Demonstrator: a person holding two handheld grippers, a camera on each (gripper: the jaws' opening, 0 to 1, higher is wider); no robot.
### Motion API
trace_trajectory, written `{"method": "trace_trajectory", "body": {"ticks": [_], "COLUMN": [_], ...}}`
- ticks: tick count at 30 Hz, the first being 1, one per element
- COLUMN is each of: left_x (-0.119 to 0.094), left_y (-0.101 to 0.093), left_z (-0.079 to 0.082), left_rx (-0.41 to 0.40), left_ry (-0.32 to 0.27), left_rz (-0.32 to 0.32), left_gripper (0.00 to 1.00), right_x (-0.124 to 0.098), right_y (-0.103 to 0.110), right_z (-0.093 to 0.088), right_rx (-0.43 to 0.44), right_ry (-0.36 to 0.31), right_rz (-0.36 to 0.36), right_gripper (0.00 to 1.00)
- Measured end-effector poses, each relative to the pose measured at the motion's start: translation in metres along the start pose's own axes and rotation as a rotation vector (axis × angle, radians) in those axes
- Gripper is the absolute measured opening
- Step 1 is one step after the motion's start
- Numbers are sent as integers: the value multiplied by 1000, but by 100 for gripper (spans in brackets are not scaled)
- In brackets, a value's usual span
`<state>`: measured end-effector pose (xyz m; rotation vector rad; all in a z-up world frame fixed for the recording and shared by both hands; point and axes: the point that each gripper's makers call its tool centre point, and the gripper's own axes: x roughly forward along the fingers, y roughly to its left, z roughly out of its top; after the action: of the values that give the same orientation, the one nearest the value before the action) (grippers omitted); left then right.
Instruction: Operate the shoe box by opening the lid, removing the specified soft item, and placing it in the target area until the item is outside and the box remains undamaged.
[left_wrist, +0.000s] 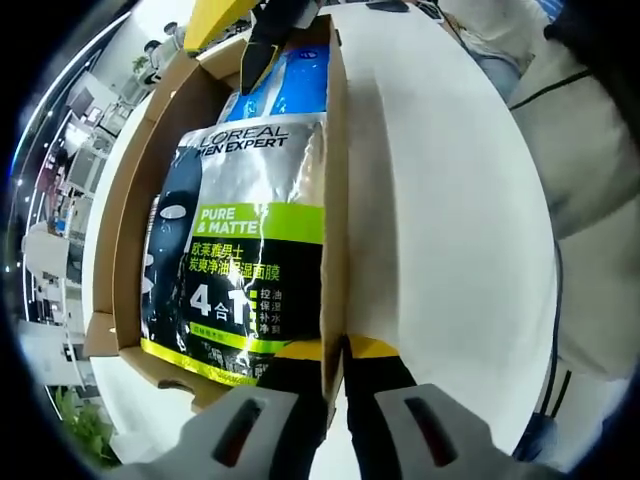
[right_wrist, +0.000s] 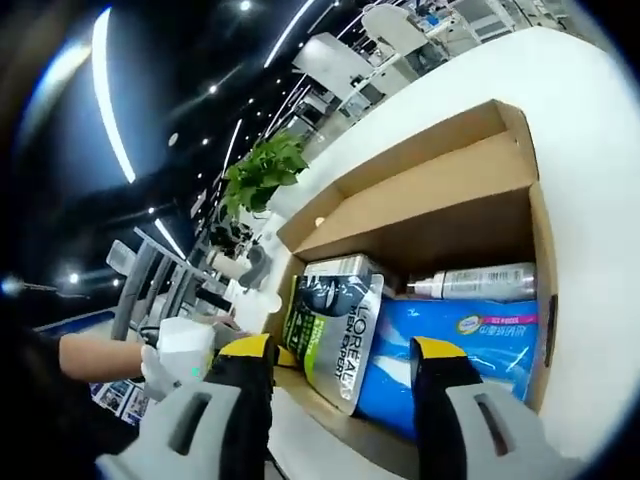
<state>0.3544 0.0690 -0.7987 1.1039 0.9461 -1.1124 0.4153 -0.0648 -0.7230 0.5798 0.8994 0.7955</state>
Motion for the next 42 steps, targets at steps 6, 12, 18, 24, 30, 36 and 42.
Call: {"method": "trace_trajectory", "body": {"ticks": [6, 12, 18, 24, 30, 36, 42], "left_x": [0, 0, 0, 0, 1, 1, 1], "left_y": [0, 0, 0, 0, 0, 0, 0], "left_z": [0, 0, 0, 0, 0, 0, 0], "left_rx": [-1, 0, 1, 3, 4, 2, 4], "left_ry": [0, 0, -1, -1, -2, 0, -1], "left_rz": [1, 1, 2, 0, 2, 0, 2], "left_gripper": [4, 4, 4, 4, 4, 4, 4], "right_x": [-4, -3, -2, -4, 2, 6, 24], "right_y": [-5, -2, -2, -4, 3, 6, 1], "right_z": [4, 12, 11, 0, 2, 11, 0], "right_rx": [13, 40, 67, 96, 98, 121, 180], "right_ry": [-14, -37, -21, 13, 11, -15, 71], "right_rz": [-2, 23, 46, 49, 72, 90, 56], "right_gripper": [56, 52, 45, 38, 39, 39, 39]}}
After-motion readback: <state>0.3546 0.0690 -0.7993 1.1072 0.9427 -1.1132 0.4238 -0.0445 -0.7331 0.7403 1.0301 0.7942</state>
